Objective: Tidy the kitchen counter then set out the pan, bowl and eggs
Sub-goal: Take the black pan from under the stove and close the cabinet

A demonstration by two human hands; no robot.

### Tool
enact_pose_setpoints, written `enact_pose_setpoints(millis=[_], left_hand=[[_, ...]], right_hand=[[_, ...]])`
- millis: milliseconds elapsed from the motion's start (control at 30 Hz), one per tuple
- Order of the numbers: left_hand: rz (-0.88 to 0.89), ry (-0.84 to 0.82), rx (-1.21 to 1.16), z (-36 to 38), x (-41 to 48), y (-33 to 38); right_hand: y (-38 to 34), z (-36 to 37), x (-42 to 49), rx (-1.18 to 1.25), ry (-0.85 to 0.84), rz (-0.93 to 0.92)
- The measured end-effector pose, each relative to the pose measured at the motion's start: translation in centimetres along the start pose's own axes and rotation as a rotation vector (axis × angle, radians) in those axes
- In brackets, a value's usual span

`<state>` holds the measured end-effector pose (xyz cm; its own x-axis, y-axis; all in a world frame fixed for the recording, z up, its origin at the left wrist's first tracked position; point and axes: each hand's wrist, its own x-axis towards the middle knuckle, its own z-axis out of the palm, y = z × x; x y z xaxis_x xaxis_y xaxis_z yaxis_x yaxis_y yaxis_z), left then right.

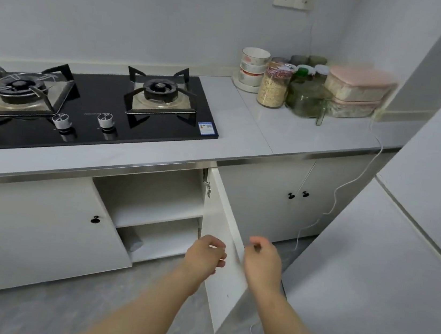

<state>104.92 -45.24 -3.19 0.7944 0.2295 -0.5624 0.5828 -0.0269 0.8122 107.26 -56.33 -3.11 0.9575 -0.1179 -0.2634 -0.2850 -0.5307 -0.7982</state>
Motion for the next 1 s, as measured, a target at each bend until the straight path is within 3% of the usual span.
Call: enact_pose_setpoints(millis=[167,433,733,1000], left_hand=[[-0.049,0.009,0.071,1.4,0.3,-0.4],[-0.074,0.072,-0.076,-1.2,0.3,-0.4],[-0.097,0.220,-0.191,-7.7,0.5,-1.7],[-0.135,0.319,-0.179,-15.8,1.8,-3.2]], right_hand=[[2.3,-0.8,0.4,-0.091,-0.199,0.123],[2.1,1.2,1.2,-0.267,-0.430,0.002],[-0.7,6.8,0.0,-0.259,-0.632,0.118],[-5.8,15.0,-1.5,-0.032,-0.676,0.308]])
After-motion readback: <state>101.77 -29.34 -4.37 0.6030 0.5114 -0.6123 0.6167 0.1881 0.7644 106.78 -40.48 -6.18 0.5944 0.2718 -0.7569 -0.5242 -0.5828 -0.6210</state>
